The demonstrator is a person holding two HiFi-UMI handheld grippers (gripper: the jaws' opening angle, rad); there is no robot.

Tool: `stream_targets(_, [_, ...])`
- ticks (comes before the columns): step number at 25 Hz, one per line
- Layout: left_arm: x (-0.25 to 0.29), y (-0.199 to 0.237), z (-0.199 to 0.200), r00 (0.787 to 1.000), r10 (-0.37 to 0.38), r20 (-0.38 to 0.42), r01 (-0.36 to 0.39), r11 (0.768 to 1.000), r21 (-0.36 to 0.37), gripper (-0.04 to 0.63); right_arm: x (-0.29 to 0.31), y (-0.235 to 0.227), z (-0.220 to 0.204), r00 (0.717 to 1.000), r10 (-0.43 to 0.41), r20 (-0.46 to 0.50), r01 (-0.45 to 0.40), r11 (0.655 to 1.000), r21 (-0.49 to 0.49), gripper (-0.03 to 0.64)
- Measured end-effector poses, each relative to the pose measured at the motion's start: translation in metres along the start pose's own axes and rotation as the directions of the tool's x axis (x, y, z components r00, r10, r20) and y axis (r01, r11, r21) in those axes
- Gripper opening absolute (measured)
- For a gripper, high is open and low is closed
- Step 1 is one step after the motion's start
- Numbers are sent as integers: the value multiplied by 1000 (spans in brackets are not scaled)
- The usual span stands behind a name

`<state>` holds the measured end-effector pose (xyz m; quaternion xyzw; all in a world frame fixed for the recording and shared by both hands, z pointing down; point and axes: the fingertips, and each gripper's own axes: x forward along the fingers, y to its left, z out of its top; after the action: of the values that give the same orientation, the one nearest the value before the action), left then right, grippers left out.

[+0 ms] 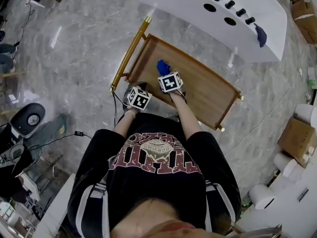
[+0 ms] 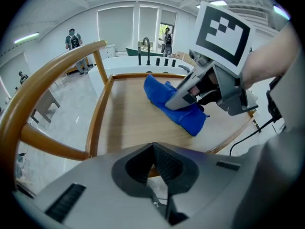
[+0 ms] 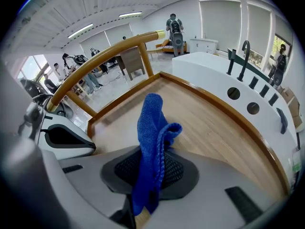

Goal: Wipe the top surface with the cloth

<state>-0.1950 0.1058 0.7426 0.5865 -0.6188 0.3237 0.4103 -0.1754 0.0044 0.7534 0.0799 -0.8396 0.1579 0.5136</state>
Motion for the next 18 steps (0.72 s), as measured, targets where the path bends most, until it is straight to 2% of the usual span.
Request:
stream_targets(7, [-16, 29, 3, 995, 67, 69, -60, 994, -94, 46, 13, 20, 22, 999, 23, 22, -22, 999, -50, 86])
stream_targets(18, [-24, 31, -12, 995, 54, 78, -43, 990, -135, 48, 29, 48, 46, 998, 55, 34, -52, 996, -75, 86])
